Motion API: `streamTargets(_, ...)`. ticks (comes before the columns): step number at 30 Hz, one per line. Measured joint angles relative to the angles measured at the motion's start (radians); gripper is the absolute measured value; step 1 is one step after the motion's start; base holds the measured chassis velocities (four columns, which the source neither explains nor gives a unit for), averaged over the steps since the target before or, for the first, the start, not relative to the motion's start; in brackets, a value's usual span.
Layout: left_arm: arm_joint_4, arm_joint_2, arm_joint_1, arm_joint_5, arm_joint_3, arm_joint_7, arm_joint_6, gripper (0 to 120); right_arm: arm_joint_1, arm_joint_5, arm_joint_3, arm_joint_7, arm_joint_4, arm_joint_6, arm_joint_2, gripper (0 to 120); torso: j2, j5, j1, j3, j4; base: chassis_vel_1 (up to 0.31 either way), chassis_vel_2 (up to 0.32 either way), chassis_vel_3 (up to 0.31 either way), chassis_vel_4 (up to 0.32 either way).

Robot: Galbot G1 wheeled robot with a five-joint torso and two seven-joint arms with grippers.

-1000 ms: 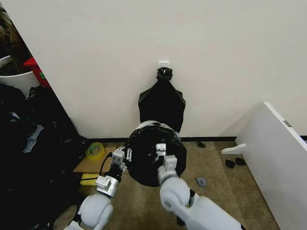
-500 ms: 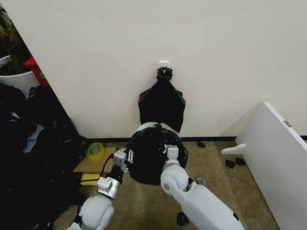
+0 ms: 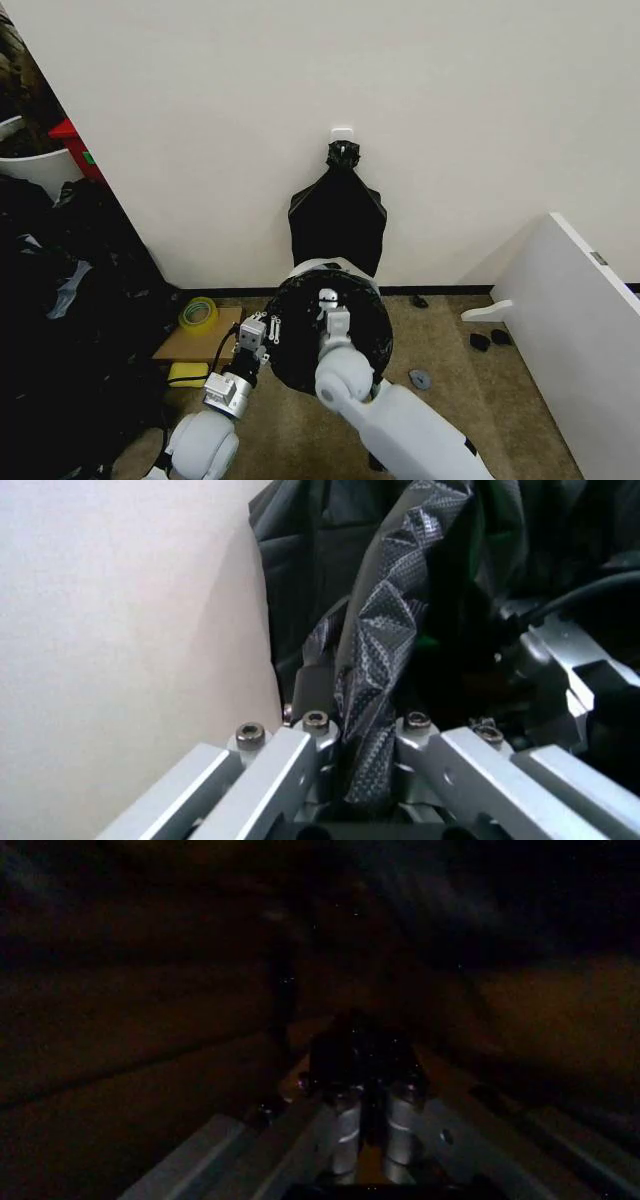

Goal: Place the garbage bag over the trash bin.

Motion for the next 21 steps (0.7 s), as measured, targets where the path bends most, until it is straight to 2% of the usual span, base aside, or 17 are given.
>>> streamTargets(7,0.010,0.000,-0.007,0.000,0.001,0.002,-0.001,2,-0.015,-0.021,-0.011,0.026,0.021,-0.049,-0.017,0,0.000,0.0000,0.000,0.000,-0.0001,0.000,0.000,0.000,0.000)
streamTargets(10,0.016,-0.002,-0.010,0.000,0.002,0.001,-0.004,2,-0.041,-0.048,-0.043,-0.011,0.071,-0.018,-0.032,0,0.000,0.0000,0.000,0.000,-0.0002,0.000,0.000,0.000,0.000)
streamTargets(15,0.013,-0.004,-0.008,0.000,0.006,0.002,-0.004,2,-0.045,-0.083,-0.054,-0.071,0.059,0.043,-0.020,0,0.000,0.0000,0.000,0.000,0.0000,0.000,0.000,0.000,0.000)
streamTargets(17,0.010,-0.004,-0.007,0.000,0.006,0.002,-0.004,2,-0.042,-0.084,-0.050,-0.065,0.047,0.040,-0.016,0,0.000,0.0001,0.000,0.000,0.0001,0.000,0.000,0.000,0.000)
streamTargets(21,0.000,-0.001,-0.003,0.000,0.002,0.002,-0.004,2,-0.030,-0.061,-0.028,-0.002,0.025,-0.029,-0.015,0,0.000,0.0001,0.000,0.000,-0.0001,0.000,0.000,0.000,0.000)
